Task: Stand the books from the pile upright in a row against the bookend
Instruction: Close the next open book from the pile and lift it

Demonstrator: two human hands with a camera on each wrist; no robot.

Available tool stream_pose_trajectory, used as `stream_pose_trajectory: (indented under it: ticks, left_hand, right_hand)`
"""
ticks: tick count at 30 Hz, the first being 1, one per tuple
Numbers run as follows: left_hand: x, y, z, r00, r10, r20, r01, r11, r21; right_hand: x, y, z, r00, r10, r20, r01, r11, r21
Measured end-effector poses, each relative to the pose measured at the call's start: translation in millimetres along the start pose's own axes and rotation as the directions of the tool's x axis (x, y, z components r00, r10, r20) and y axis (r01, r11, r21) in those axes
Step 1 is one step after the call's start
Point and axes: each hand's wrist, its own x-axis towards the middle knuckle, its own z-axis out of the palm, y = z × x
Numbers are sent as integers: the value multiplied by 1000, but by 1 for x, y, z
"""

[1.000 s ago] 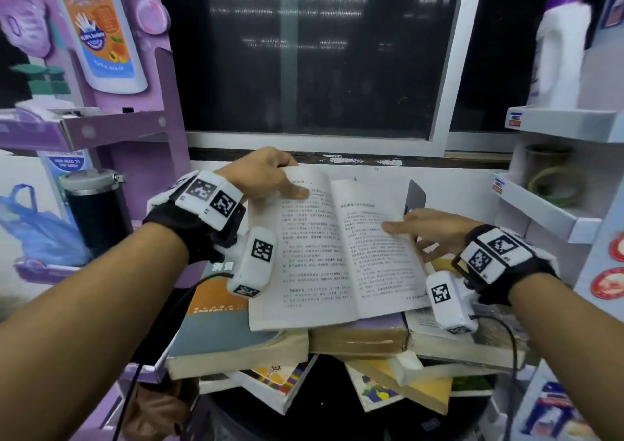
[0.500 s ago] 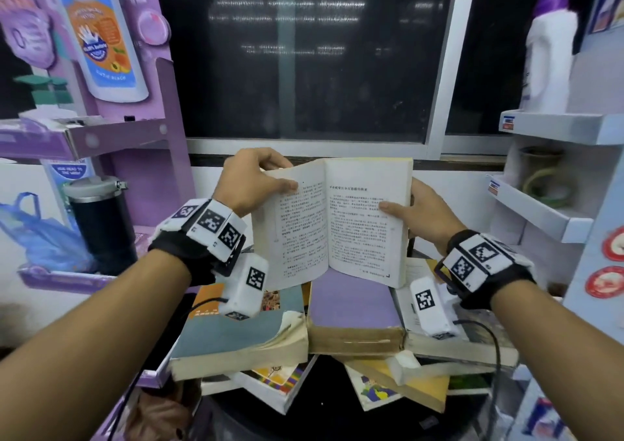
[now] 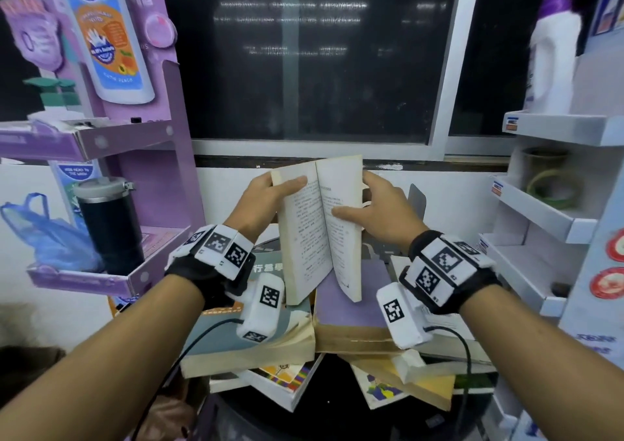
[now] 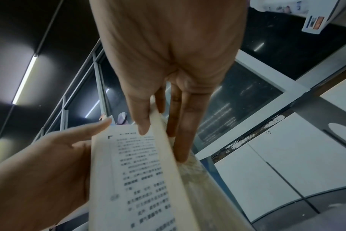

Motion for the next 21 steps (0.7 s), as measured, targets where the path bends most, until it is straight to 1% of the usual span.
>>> stream_pose_trajectory:
  ticks: [4,7,9,12,15,18,21]
  left_hand:
    - [-4,7,-5,986,10,166,-13,1000,20]
    - [-6,11,-5,969,19,247,-19,1000,-3]
    - [-7,12,-3,973,18,231,-12,1000,-27]
    - [-4,9,-2,988,21,154,-18,1000,-21]
    - [0,4,-5,996,19,84,-14,998,-53]
    - [5,-2,-8,998,39,48,-34,994,-105]
    - [9,-6,-9,999,49,3,-47,981,-190]
  right_hand:
    - [-1,-10,11,997,2,81,-7,999,53]
    - [-1,-15,21,989,32,143,-58,981,186]
    - [0,-18,27,987,42,156,-76,972,221]
    - [3,-17,33,987,41,157,-73,976,206]
    - [9,-12,36,989,51,139,-80,974,213]
    - [15,-5,36,995,68,71,-82,972,220]
    - [23,0,33,998,60,-22,-56,984,170]
